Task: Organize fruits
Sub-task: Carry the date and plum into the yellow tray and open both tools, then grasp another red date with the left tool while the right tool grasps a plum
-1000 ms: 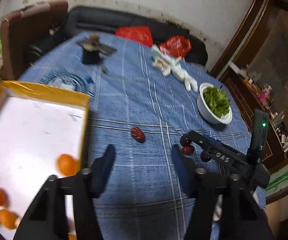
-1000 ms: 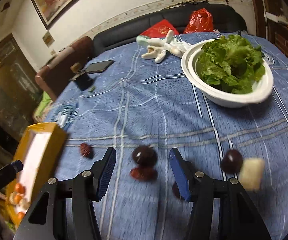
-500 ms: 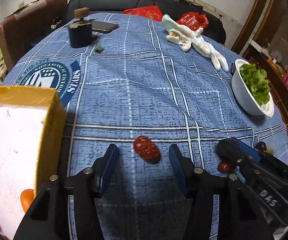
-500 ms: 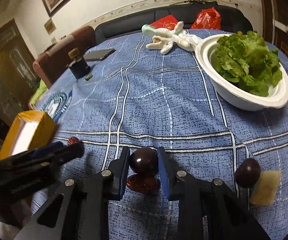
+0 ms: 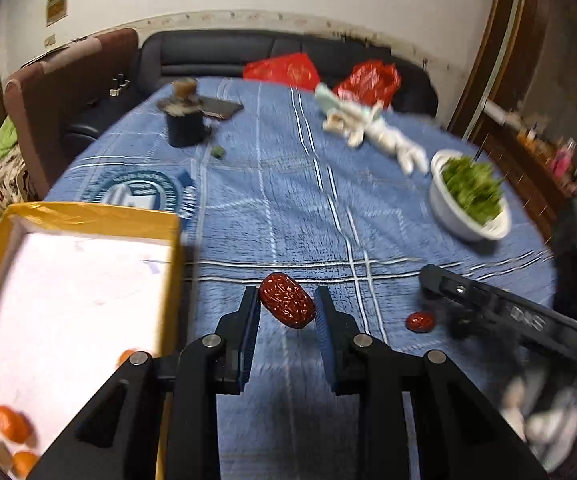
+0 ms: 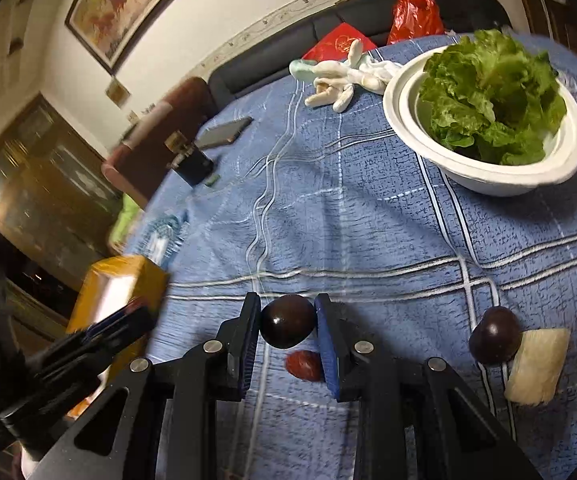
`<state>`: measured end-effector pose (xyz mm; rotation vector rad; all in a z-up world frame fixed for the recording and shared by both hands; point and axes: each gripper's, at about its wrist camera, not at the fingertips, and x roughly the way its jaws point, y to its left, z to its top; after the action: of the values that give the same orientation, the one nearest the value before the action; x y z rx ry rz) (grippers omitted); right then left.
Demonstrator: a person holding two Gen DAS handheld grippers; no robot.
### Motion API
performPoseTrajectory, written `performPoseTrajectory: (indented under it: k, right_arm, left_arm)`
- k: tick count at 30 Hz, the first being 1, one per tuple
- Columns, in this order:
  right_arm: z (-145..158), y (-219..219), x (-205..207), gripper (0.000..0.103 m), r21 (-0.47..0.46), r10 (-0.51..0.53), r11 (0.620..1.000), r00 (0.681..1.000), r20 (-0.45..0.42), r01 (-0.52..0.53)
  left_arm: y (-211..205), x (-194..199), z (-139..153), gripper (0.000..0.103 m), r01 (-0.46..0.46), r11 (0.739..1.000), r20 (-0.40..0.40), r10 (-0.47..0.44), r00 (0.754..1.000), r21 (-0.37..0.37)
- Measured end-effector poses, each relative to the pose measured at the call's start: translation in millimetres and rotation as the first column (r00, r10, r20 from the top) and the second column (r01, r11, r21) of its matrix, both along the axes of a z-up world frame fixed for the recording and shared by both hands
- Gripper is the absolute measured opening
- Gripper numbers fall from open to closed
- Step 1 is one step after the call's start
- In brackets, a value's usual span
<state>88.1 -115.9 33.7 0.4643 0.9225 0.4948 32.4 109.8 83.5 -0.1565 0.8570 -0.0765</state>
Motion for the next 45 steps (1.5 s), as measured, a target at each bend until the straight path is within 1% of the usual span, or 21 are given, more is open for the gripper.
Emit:
performPoseTrajectory:
  k: [3, 5, 8, 11, 13, 16, 19, 22, 25, 26, 27, 28, 29, 31, 33, 34, 36, 37, 40, 43, 45]
  right_arm:
    - [1.6, -2.0, -3.6, 0.031, 0.064, 0.012, 0.998, 1.000, -0.005, -0.012]
    - [3.3, 1.5, -6.3, 0.031, 0.078, 0.026, 0.997, 1.000, -0.002, -0.026]
    - [8.2, 15.9, -13.5, 0.031, 0.053, 0.057, 0.997, 0.998, 0.013, -0.058]
    - [19.5, 40.1, -28.7, 0.031, -0.019, 0.089, 0.996, 0.995, 0.047, -0.088]
    - [28.9, 61.3, -43.6, 0.031, -0.035, 0.139, 0.990, 0.988, 0.066, -0.137]
    - [44.7, 103.9, -70.3, 0.031, -0.060, 0.238, 0.971, 0.966, 0.105, -0.232]
    - [54.0, 151.8, -91.9, 0.032, -0.080, 0.335, 0.941, 0.934, 0.121, -0.327]
    - [53.2, 195.3, -106.1, 0.032, -0.132, 0.410, 0.909, 0.904, 0.123, -0.394]
    - [45.0, 231.6, -116.8, 0.032, -0.198, 0.456, 0.881, 0.883, 0.113, -0.429]
    - [40.9, 241.5, -118.7, 0.032, -0.214, 0.466, 0.873, 0.878, 0.105, -0.438]
    - [36.7, 248.7, -119.1, 0.032, -0.230, 0.474, 0.866, 0.875, 0.099, -0.443]
    - [32.2, 254.7, -118.6, 0.032, -0.246, 0.478, 0.861, 0.873, 0.095, -0.445]
    - [28.0, 260.7, -120.4, 0.032, -0.264, 0.480, 0.857, 0.872, 0.094, -0.443]
    - [23.1, 267.9, -122.1, 0.032, -0.281, 0.484, 0.851, 0.870, 0.090, -0.445]
    - [19.6, 273.2, -122.7, 0.033, -0.287, 0.491, 0.844, 0.867, 0.078, -0.452]
    - [18.2, 274.1, -122.9, 0.037, -0.287, 0.492, 0.844, 0.868, 0.074, -0.454]
    - [18.1, 274.9, -123.9, 0.061, -0.280, 0.485, 0.849, 0.871, 0.080, -0.447]
    - [19.8, 273.7, -125.0, 0.064, -0.277, 0.479, 0.855, 0.873, 0.093, -0.439]
    - [27.6, 271.2, -131.0, 0.065, -0.272, 0.472, 0.860, 0.875, 0.106, -0.431]
    - [41.8, 250.7, -129.8, 0.065, -0.256, 0.432, 0.885, 0.891, 0.139, -0.389]
    - [49.9, 232.7, -129.3, 0.065, -0.244, 0.400, 0.901, 0.903, 0.154, -0.358]
  left_arm:
    - [26.1, -24.4, 15.0, 0.027, -0.039, 0.998, 0.029, 0.040, 0.999, -0.046]
    - [43.2, -39.6, 20.3, 0.027, -0.074, 0.996, 0.043, 0.076, 0.996, -0.046]
    - [73.7, -62.4, 20.7, 0.027, -0.147, 0.988, 0.056, 0.149, 0.987, -0.042]
    - [107.2, -80.5, 13.3, 0.027, -0.220, 0.974, 0.035, 0.222, 0.974, -0.062]
    - [128.1, -87.0, 5.2, 0.027, -0.258, 0.963, 0.014, 0.260, 0.966, -0.072]
    - [155.2, -91.8, -6.5, 0.027, -0.303, 0.949, -0.018, 0.303, 0.953, -0.081]
    - [172.4, -89.7, -20.0, 0.027, -0.321, 0.942, -0.051, 0.317, 0.947, -0.094]
    - [182.9, -90.2, -31.0, 0.027, -0.334, 0.934, -0.086, 0.326, 0.942, -0.122]
    - [192.5, -98.3, -32.0, 0.027, -0.342, 0.924, -0.086, 0.332, 0.940, -0.172]
    - [194.9, -101.6, -30.9, 0.031, -0.344, 0.921, -0.082, 0.334, 0.939, -0.185]
    - [198.0, -105.9, -29.4, 0.038, -0.348, 0.916, -0.079, 0.339, 0.937, -0.199]
    - [200.6, -110.4, -27.5, 0.052, -0.355, 0.911, -0.074, 0.347, 0.935, -0.208]
    - [204.0, -117.1, -24.4, 0.058, -0.364, 0.906, -0.061, 0.360, 0.931, -0.214]
    - [207.5, -126.1, -18.4, 0.058, -0.370, 0.904, -0.039, 0.370, 0.928, -0.217]
    - [210.7, -136.3, -12.5, 0.062, -0.377, 0.900, -0.023, 0.382, 0.924, -0.218]
    - [211.5, -139.4, -10.4, 0.066, -0.382, 0.898, -0.018, 0.387, 0.922, -0.219]
    - [211.5, -147.4, -5.6, 0.069, -0.385, 0.896, -0.002, 0.395, 0.919, -0.222]
    - [211.4, -150.9, -3.3, 0.069, -0.386, 0.895, 0.004, 0.397, 0.918, -0.224]
    - [209.0, -159.5, 1.8, 0.070, -0.379, 0.894, 0.013, 0.393, 0.919, -0.240]
    - [203.1, -166.8, 8.0, 0.070, -0.364, 0.894, 0.021, 0.382, 0.924, -0.262]
    - [195.1, -171.2, 13.0, 0.072, -0.350, 0.896, 0.031, 0.372, 0.928, -0.272]
